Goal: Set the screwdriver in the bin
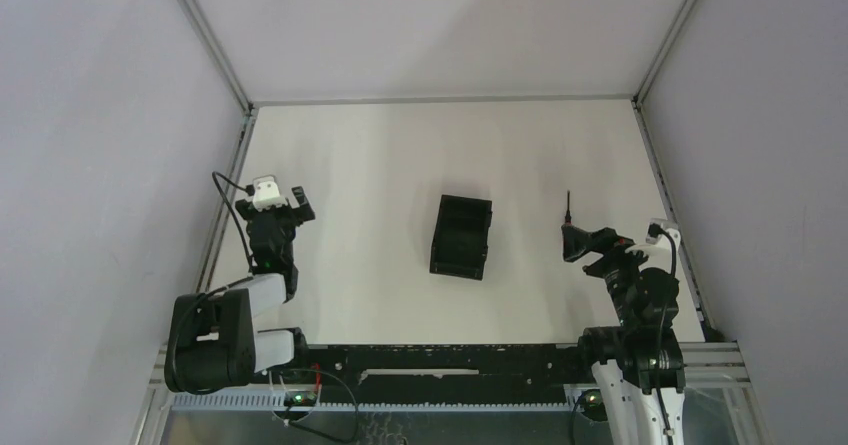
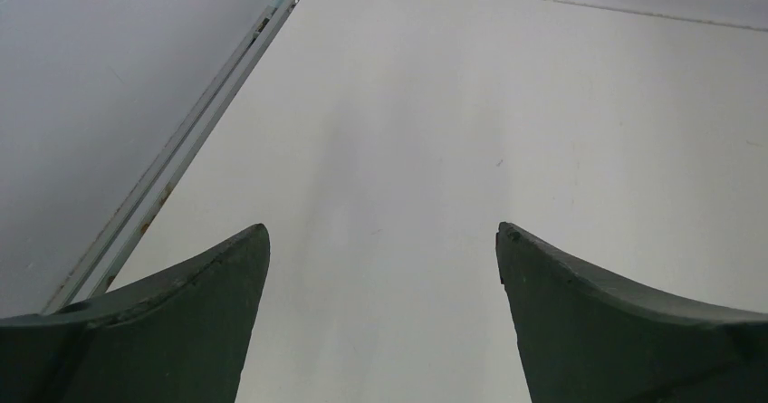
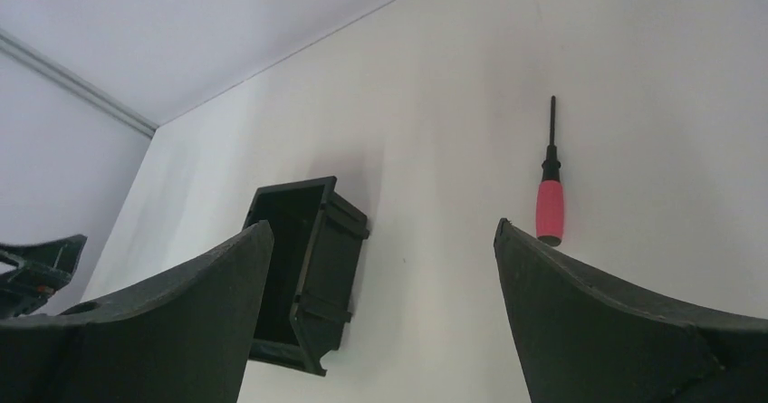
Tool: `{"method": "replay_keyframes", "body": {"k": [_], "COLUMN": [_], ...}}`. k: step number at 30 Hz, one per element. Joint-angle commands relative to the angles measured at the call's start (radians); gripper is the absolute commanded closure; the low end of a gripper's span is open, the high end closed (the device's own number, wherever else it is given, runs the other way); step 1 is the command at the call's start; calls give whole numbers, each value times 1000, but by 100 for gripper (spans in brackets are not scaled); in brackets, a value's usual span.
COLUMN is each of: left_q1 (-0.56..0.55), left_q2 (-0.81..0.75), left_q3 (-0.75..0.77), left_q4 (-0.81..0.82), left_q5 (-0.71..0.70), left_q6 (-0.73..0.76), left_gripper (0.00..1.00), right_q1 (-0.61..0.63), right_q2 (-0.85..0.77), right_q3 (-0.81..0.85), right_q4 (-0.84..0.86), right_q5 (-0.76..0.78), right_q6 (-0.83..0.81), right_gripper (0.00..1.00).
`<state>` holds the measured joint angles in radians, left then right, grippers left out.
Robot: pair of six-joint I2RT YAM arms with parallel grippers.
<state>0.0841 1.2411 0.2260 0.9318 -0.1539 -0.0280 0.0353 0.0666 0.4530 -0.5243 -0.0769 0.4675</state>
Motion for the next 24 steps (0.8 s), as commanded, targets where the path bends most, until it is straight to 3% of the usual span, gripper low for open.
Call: {"method": "replay_keyframes", "body": {"k": [1, 4, 8, 10, 14, 19, 24], "left_q1": [-7, -6, -8, -7, -7, -7, -7], "left_q2": [-14, -13, -14, -13, -14, -13, -13], "left_q3": [10, 11, 11, 11, 11, 11, 11], "left_q4": [22, 22, 22, 22, 22, 22, 22], "left_q5": [-3, -4, -4, -3, -3, -4, -3], "left_q6": [-6, -6, -6, -6, -7, -7, -7], "left_gripper": [0, 0, 0, 0, 0, 0, 0], "right_q1": [6, 5, 5, 5, -13, -130, -140], "right_q2": [-4, 5, 66, 176, 538, 1088, 1421], "right_q3": [19, 40, 96, 180, 436, 735, 748], "right_q4": [56, 81, 188, 185, -9, -342, -360], "right_q5": [121, 257, 169, 174, 308, 98, 25], "right_q6": [80, 143, 14, -43, -122, -178, -238], "right_gripper": [0, 0, 0, 2, 0, 1, 0]}}
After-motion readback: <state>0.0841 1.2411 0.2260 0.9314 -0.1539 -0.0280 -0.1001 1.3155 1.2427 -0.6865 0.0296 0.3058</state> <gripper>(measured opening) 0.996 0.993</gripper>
